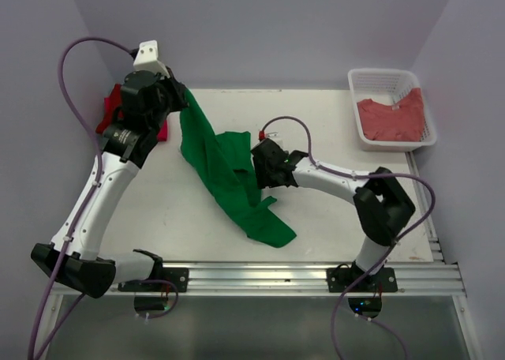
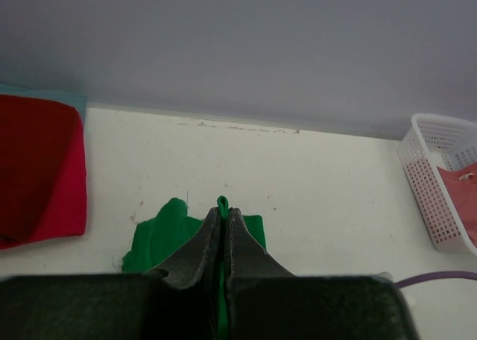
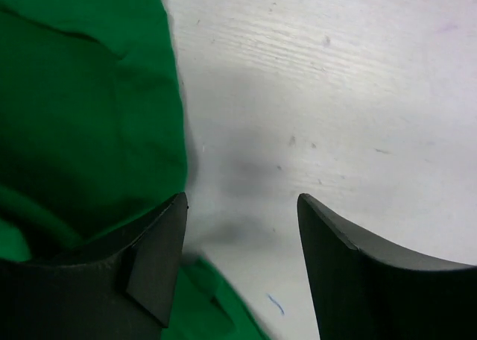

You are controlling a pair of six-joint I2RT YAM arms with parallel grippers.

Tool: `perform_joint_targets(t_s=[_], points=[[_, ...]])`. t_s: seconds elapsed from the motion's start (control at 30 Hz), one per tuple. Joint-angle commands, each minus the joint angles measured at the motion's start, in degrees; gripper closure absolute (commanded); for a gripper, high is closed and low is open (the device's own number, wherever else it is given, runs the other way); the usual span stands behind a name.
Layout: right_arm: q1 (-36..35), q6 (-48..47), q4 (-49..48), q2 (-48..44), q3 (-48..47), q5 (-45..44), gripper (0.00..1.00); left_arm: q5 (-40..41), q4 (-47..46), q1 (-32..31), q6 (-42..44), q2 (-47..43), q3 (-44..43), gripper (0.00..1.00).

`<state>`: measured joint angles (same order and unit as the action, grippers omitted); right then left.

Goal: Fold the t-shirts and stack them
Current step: Flatten out the tshirt

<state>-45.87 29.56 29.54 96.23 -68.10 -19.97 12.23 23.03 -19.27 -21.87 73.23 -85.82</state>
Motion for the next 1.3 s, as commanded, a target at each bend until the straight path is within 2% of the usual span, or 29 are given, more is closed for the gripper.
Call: perform_joint_targets(t_s=[0.0, 0.17, 0.3, 0.5, 0.63, 0.67, 0.73, 1.0, 1.27], points=[[0.3, -0.6, -4.9, 5.9, -2.9, 1.7, 0.36, 1.0, 0.5, -0.1, 0.5, -3.5, 0.7, 1.00], [0.3, 0.7, -6.5, 8.0, -1.5, 6.8, 0.39, 3.2, 1.2, -0.1, 1.3, -4.4, 1.4, 1.00], [0.3, 2.7, -7.8, 4.2, 3.9, 10.8, 0.41, 3.8, 1.1, -0.1, 1.7, -4.4, 1.4, 1.00], [0.2, 7.3, -14.8, -3.9, 17.6, 29.3, 0.52, 4.4, 0.7, -0.1, 1.7, -3.5, 2.0, 1.00], [-2.3, 7.5, -18.5, -8.3, 24.0, 38.3, 0.53, 4.6, 0.6, -0.1, 1.6, -2.8, 2.1, 1.00], [-3.1, 7.3, -21.6, -9.6, 24.7, 45.5, 0.52, 4.6, 0.4, -0.1, 1.6, -2.6, 2.1, 1.00], [-4.5, 6.3, -24.1, -10.3, 25.2, 51.8, 0.51, 4.6, 0.4, -0.1, 1.5, -1.9, 2.1, 1.00], [-11.5, 2.3, -30.8, -7.9, 22.8, 60.0, 0.41, 4.9, 0.9, -0.1, 1.2, -2.0, 2.3, 1.00], [-17.9, 1.3, -29.7, 3.3, 12.9, 54.9, 0.39, 5.9, 1.7, -0.1, 1.1, -3.4, 3.3, 1.00]])
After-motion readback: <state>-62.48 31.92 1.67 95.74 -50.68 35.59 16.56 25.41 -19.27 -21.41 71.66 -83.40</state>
